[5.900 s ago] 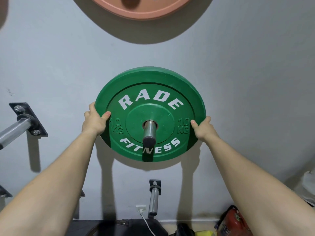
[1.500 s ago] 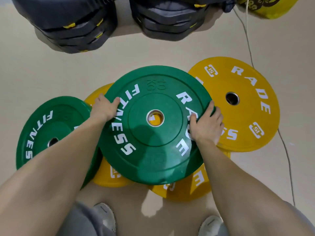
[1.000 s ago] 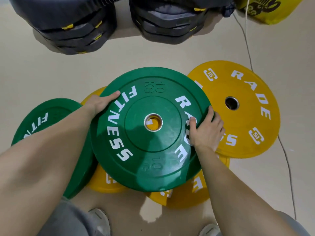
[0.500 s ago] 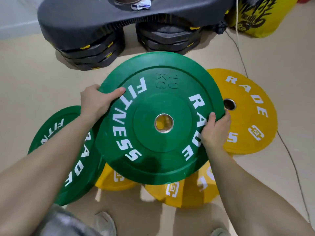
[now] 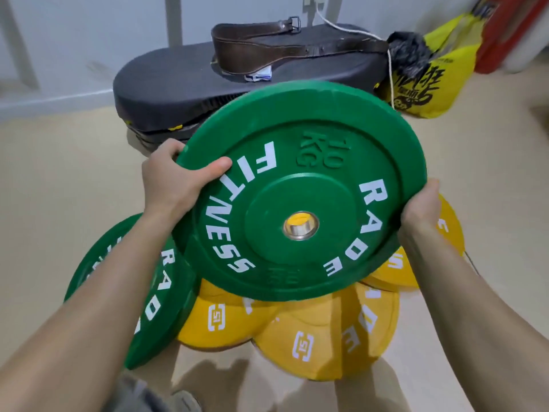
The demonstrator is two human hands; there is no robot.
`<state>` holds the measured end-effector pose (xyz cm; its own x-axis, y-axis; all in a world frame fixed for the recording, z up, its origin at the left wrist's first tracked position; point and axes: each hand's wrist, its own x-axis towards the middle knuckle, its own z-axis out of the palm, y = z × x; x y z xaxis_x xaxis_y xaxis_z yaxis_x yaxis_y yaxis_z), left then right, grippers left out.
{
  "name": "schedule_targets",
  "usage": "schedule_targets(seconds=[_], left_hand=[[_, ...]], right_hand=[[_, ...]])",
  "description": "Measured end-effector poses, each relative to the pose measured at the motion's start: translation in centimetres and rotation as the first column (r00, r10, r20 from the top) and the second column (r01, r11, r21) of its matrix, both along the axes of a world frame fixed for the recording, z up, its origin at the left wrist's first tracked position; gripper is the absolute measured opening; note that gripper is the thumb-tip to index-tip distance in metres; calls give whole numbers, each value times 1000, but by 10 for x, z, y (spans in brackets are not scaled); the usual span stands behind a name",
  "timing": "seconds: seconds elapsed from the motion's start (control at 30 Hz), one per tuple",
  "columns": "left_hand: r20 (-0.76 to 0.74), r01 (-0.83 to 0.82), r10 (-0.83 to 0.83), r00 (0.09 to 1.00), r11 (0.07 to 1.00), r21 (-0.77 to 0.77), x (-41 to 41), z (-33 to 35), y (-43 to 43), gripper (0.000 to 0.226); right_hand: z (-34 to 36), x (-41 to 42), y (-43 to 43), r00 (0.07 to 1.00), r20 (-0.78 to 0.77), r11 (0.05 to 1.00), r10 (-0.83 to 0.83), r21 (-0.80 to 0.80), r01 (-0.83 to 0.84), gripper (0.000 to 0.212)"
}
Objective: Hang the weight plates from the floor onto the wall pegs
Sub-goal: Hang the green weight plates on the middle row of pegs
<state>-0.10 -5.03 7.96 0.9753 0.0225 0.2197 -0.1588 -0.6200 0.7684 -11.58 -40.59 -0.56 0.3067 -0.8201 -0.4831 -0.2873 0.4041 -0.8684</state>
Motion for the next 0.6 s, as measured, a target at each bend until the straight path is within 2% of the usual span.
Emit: schedule_targets(seconds=[0.07,0.13,0.2,0.23,0.27,0.37,0.47,0.6], left_hand=[[93,18,-13,996,999,-48,7,15,5,64],[167,39,-23,986,995,-92,11,21,10,55],[246,50,-15,969,989,-137,13,20,16,46],[284,58,-13,959,987,-150,12,17,18,43],[314,70,-18,949,985,-155,11,13,20,41],[316,114,-57,947,980,-165,15,-3,29,38],[251,100,-47,967,974,-202,30,-22,36,38],[220,77,-14,975,958,-278,49,-39,42,36]], right_hand=[[28,9,2,996,80,997,-51,-46,55,36],[46,16,2,961,261,996,-87,12,87,28],[52,22,4,882,466,990,-71,142,4,15],[51,22,5,862,506,987,-38,152,-45,20],[51,23,8,871,491,988,-22,144,-56,26],[44,26,16,915,403,988,8,140,-71,23],[36,36,27,893,448,990,-25,138,-42,22],[29,54,20,925,371,995,83,24,-99,28]])
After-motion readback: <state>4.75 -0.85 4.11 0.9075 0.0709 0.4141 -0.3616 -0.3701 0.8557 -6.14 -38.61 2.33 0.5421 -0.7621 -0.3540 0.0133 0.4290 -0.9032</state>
